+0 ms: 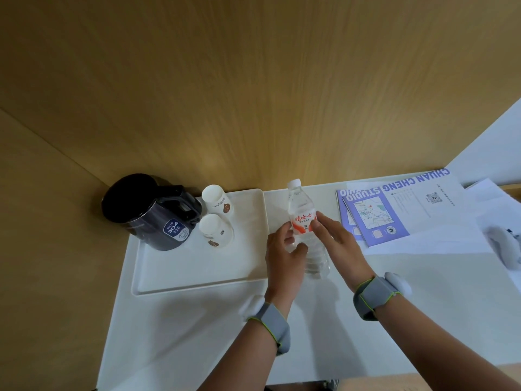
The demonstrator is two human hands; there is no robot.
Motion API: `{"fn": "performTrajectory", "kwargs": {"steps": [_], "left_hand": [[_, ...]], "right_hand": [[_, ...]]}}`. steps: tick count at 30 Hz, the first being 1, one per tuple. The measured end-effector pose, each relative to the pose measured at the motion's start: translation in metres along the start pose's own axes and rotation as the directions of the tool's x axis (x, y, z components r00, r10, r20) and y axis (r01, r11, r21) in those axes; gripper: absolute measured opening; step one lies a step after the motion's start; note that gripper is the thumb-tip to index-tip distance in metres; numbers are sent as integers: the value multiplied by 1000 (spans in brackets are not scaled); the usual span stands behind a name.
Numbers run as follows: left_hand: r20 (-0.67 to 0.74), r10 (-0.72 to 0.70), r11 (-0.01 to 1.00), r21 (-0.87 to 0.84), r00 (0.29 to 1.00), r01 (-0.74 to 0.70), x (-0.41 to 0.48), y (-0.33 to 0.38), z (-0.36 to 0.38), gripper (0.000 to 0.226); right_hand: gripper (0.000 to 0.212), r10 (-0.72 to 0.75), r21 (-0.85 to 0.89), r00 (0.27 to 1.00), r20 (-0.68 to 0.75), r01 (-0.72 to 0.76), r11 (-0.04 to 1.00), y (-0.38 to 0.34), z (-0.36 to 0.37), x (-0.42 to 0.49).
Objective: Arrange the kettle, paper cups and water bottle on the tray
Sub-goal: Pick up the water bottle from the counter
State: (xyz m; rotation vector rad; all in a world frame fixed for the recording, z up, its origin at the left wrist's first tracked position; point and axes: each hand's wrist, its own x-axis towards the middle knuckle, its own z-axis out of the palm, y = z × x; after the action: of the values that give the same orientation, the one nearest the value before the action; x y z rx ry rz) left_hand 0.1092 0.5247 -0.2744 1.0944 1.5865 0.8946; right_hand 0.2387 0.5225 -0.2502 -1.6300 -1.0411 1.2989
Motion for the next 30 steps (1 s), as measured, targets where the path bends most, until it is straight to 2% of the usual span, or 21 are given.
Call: {"fn": "performTrajectory", "kwargs": {"steps": [3,7,9,10,13,15,21,23,27,30], "left_hand": [[-21,58,998,26,998,-57,-2,5,-8,49],[-52,113,993,32,992,-112,-4,13,-19,52],[-72,150,989,21,986,-149,-3,19,-27,52],[-81,172,985,20,982,-171,-2,22,-29,52],[-130,222,975,15,966,-222,5,31,-42,53],[-151,239,971,13,959,-239,10,36,-50,53],[-188,222,973,-26,957,-231,33,41,-75,49],[-193,210,972,-66,958,-226,34,46,-79,44],[-209,193,971,-100,959,-218,38,48,-84,53],[-228,172,975,-97,959,-198,46,40,-85,50]], "right_hand": [[51,-40,15,999,-22,40,999,-5,6,-3],[74,-84,64,996,-20,85,994,-10,17,-2],[77,-111,74,994,-9,111,991,-16,24,-1],[73,-132,77,991,-4,132,988,-19,26,0],[37,-191,66,981,22,189,980,-36,39,4],[32,-228,74,973,20,226,971,-45,47,8],[55,-269,112,961,69,260,959,-62,70,24],[54,-267,126,961,74,257,958,-63,75,29],[59,-249,147,965,82,235,961,-62,86,37],[61,-245,154,966,88,230,961,-58,90,39]]}}
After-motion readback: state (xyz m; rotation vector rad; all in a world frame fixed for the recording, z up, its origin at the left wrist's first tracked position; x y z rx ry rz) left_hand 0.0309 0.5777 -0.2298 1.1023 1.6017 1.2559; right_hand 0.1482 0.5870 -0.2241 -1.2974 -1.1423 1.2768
